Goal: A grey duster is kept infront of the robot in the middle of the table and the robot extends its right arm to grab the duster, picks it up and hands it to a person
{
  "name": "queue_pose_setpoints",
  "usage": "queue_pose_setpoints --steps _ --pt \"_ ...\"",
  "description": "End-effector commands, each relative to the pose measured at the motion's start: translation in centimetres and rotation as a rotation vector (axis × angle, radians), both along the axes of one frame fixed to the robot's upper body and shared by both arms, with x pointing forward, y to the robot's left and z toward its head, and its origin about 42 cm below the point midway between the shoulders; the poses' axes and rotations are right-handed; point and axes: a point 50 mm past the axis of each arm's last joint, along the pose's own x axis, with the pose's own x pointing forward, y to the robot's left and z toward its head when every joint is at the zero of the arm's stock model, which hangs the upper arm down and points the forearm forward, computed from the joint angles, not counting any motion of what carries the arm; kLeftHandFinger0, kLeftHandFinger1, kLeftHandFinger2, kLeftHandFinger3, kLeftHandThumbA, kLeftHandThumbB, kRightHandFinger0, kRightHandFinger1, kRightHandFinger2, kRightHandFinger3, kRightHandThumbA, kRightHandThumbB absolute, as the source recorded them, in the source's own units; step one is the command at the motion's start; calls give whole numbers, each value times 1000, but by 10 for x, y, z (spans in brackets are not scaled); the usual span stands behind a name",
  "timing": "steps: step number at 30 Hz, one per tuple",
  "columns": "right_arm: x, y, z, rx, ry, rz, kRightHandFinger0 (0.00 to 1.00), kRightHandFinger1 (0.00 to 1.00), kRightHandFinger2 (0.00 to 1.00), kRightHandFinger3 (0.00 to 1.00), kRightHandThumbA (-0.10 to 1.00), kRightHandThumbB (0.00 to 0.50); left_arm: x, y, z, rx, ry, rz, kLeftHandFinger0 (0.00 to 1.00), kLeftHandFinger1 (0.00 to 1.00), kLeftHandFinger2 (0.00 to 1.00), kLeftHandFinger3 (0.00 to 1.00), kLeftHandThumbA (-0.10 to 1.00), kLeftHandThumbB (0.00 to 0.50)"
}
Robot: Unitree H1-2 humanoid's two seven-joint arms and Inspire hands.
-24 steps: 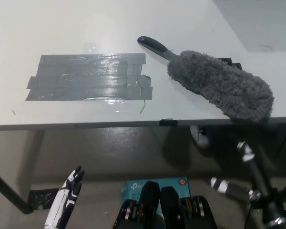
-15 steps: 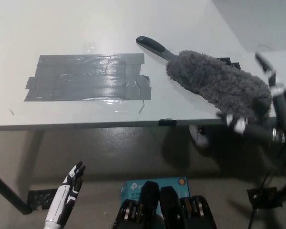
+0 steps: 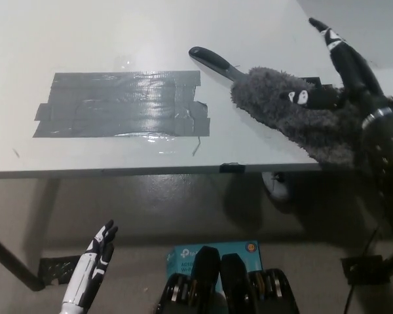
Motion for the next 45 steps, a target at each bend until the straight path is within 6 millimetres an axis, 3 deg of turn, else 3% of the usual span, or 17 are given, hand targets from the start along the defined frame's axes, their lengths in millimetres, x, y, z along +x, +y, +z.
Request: queue_pose_setpoints --steps 1,8,14,24,27,36,44,45 --pt "28 16 28 -48 92 -17 1000 1000 1000 1000 1000 497 8 5 12 26 -78 -14 1000 1000 1000 1000 1000 306" --pt "55 40 20 -67 242 -12 1000 1000 1000 1000 1000 469 9 3 12 30 -71 -13 1000 1000 1000 1000 1000 311" --pt "68 49 2 -135 317 -53 1000 1000 1000 1000 1000 475 10 2 14 29 -76 -14 1000 1000 1000 1000 1000 308" --pt "76 29 -53 -235 421 -115 1000 1000 1000 1000 1000 500 14 4 18 30 -86 -22 1000 1000 1000 1000 1000 305" --pt "76 23 -60 -275 432 -130 1000 1000 1000 1000 1000 500 14 4 17 29 -89 -21 1000 1000 1000 1000 1000 303" --pt "81 10 -57 -329 416 -169 1000 1000 1000 1000 1000 495 20 5 21 34 -98 -24 1000 1000 1000 1000 1000 296" --pt "78 16 -61 -344 412 -146 1000 1000 1000 1000 1000 500 23 5 24 36 -102 -26 1000 1000 1000 1000 1000 298" --pt "78 18 -62 -348 414 -147 1000 1000 1000 1000 1000 471 24 5 25 36 -104 -26 1000 1000 1000 1000 1000 298"
